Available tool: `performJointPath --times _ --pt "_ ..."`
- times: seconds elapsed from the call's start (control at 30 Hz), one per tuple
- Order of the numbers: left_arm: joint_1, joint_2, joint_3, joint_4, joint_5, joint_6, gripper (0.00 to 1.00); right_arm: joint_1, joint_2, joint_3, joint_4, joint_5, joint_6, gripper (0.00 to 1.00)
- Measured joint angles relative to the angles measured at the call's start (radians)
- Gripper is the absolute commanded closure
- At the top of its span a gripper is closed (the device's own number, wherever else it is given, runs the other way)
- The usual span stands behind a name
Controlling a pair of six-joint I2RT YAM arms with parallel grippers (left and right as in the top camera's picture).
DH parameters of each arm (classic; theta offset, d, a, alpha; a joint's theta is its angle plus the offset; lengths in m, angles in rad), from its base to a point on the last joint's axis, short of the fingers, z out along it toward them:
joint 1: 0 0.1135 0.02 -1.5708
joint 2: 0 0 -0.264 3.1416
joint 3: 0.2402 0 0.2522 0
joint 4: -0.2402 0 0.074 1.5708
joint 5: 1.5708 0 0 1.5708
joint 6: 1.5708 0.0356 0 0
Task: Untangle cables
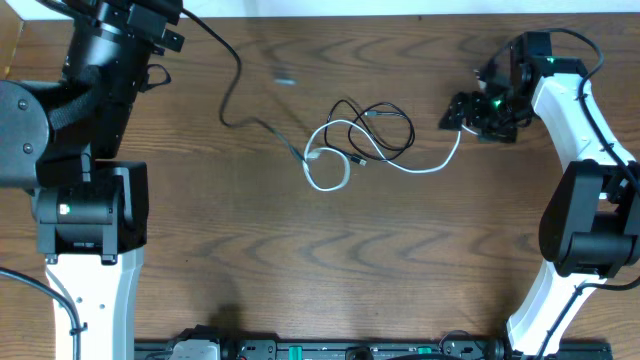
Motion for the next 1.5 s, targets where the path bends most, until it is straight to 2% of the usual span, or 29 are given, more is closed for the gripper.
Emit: performJointPath --times 0.13,0.27,0.47,0.77,1.03,1.3,1.5 --pt "-0.005 0.002 0.000 -0.037 0.004 -0.022 0.93 0.019 -0.035 0.021 -0.029 -0.159 -0.125 0.01" --pt "-0.005 0.010 0.000 -0.055 0.016 -0.031 0.93 0.063 -0.148 0.042 -0.016 -0.215 -0.184 0.01" --pt "-0.005 0.033 0.000 -0.069 0.077 -0.041 0.92 0.085 -0.284 0.067 0.034 -0.280 -0.171 0.01" --pt "-0.053 0.067 0.000 -0.204 0.093 -0.072 0.93 0.091 -0.335 0.070 0.245 -0.533 -0.090 0.01" --pt "-0.077 0.136 0.000 -0.332 0.023 -0.278 0.93 0.202 -0.348 0.071 0.310 -0.609 -0.035 0.03" --pt "-0.081 0.160 0.000 -0.452 0.006 -0.595 0.92 0.378 -0.348 0.071 0.533 -0.697 -0.003 0.11" --pt "-0.103 0.160 0.000 -0.527 0.022 -0.677 0.93 0.490 -0.348 0.071 0.652 -0.625 0.071 0.30"
